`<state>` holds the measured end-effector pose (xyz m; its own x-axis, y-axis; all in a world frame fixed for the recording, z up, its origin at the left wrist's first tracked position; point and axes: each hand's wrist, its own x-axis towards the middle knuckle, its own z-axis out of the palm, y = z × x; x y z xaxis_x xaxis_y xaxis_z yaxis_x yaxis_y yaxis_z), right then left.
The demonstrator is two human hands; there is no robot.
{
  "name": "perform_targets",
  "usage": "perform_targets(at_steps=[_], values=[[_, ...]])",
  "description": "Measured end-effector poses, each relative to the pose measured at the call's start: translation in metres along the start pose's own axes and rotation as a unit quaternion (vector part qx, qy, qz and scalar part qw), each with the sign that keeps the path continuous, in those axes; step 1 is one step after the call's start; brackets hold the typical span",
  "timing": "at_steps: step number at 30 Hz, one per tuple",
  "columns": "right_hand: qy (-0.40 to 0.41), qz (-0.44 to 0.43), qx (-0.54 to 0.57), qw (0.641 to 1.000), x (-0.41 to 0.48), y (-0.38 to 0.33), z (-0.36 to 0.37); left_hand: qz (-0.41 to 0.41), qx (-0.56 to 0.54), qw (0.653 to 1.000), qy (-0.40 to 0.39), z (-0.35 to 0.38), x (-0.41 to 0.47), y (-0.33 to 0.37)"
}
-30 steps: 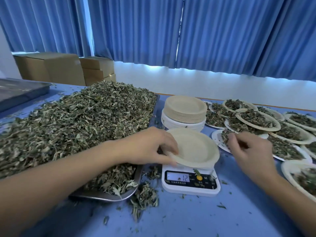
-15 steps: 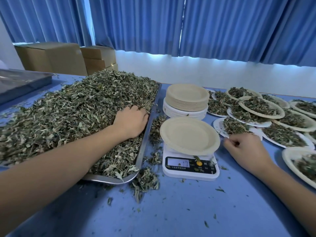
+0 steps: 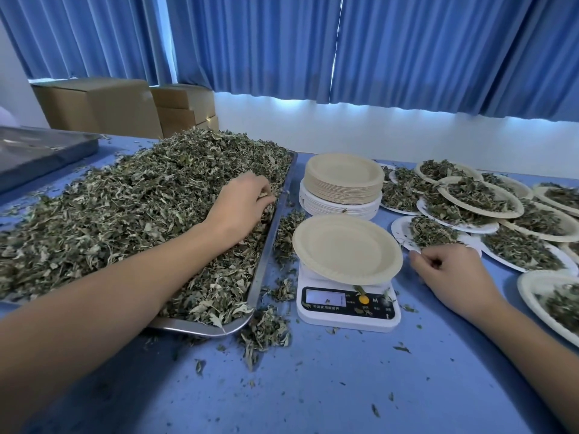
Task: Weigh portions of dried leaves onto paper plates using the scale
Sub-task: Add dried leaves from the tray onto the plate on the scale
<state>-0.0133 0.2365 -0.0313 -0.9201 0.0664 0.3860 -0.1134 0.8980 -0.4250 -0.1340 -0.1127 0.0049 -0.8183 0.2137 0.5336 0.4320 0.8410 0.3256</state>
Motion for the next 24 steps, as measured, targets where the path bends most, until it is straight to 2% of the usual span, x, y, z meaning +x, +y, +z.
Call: perform_targets(at_steps=[10,16,20,24], values=[[-0.004,-0.002,0.013,1.000,0.000,-0.001,-0.001,-0.089,-0.083,0.992,0.030,-0.014,0.008,-0.009],[-0.008,-0.002,0.021,1.000,0.004,0.004,0.001,-0.163,-0.175,0.967,0.087,-0.020,0.017,-0.010],[0.001,-0.008,0.024,1.000,0.005,0.007,0.003,-0.263,-0.300,0.910,0.116,-0.026,0.025,-0.008],[0.006,-0.016,0.022,1.000,0.005,0.009,0.003,-0.352,-0.432,0.822,0.114,-0.040,0.030,-0.005]])
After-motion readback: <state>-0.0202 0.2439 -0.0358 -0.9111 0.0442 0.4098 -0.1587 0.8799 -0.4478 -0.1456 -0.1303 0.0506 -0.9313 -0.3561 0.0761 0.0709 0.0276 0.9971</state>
